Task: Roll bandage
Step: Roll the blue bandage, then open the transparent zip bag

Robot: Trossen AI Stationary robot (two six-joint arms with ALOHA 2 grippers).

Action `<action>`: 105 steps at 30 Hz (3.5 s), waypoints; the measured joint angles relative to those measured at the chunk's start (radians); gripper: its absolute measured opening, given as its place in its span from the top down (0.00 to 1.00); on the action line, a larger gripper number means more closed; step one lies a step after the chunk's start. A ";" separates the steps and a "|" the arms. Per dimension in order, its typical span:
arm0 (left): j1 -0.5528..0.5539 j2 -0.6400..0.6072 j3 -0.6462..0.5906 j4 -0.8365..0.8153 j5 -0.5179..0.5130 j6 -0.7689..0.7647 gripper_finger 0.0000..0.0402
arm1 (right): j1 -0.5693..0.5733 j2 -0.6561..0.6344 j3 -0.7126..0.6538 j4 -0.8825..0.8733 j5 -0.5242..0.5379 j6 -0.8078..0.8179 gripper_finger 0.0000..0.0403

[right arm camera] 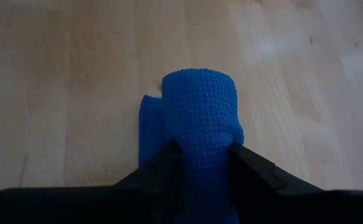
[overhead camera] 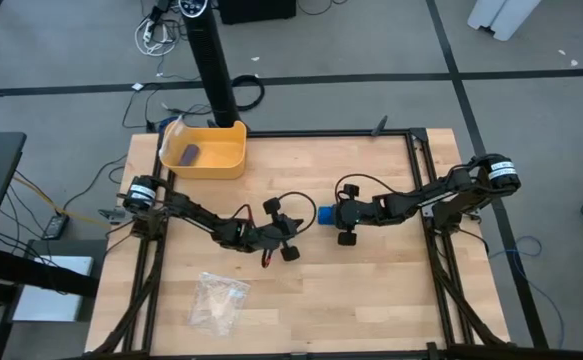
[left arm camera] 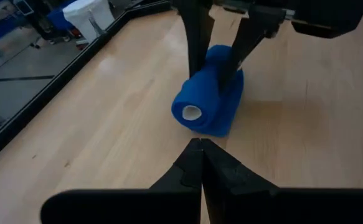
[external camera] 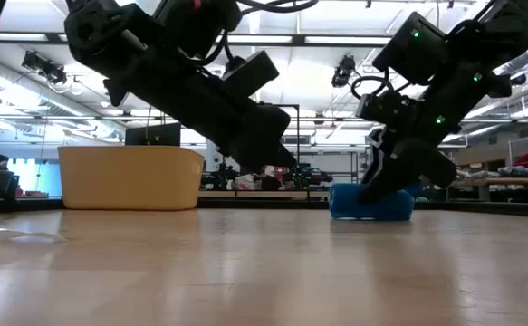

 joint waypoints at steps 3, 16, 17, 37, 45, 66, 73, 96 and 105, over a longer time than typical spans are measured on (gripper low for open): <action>0.000 0.000 0.000 0.006 0.005 -0.001 0.98 | -0.006 0.000 0.000 0.002 -0.017 0.019 0.65; 0.000 0.000 0.000 0.004 0.009 -0.001 0.98 | 0.019 0.000 0.000 0.057 -0.060 0.060 0.48; 0.000 0.000 0.000 0.004 0.009 -0.001 0.98 | 0.025 -0.001 0.000 0.067 -0.075 0.059 0.47; -0.003 0.000 0.000 0.003 -0.003 -0.001 0.99 | 0.088 -0.003 0.010 0.064 0.160 0.109 0.58; -0.019 -0.004 0.000 0.017 -0.007 0.049 0.99 | 0.108 -0.002 -0.045 0.150 0.153 0.123 0.82; -0.381 -0.583 -0.001 -0.829 0.476 -0.675 1.00 | 0.271 -0.067 0.120 0.182 0.163 0.146 0.54; -0.599 -0.605 -0.001 -1.350 0.289 -1.374 1.00 | 0.332 -0.067 0.120 0.180 0.163 0.218 0.54; -0.853 -0.604 -0.361 -1.060 0.326 -1.913 0.65 | 0.442 -0.067 0.120 0.232 0.163 0.322 0.54; -0.855 -0.606 -0.396 -0.987 0.278 -1.926 0.64 | 0.445 -0.066 0.120 0.233 0.162 0.323 0.54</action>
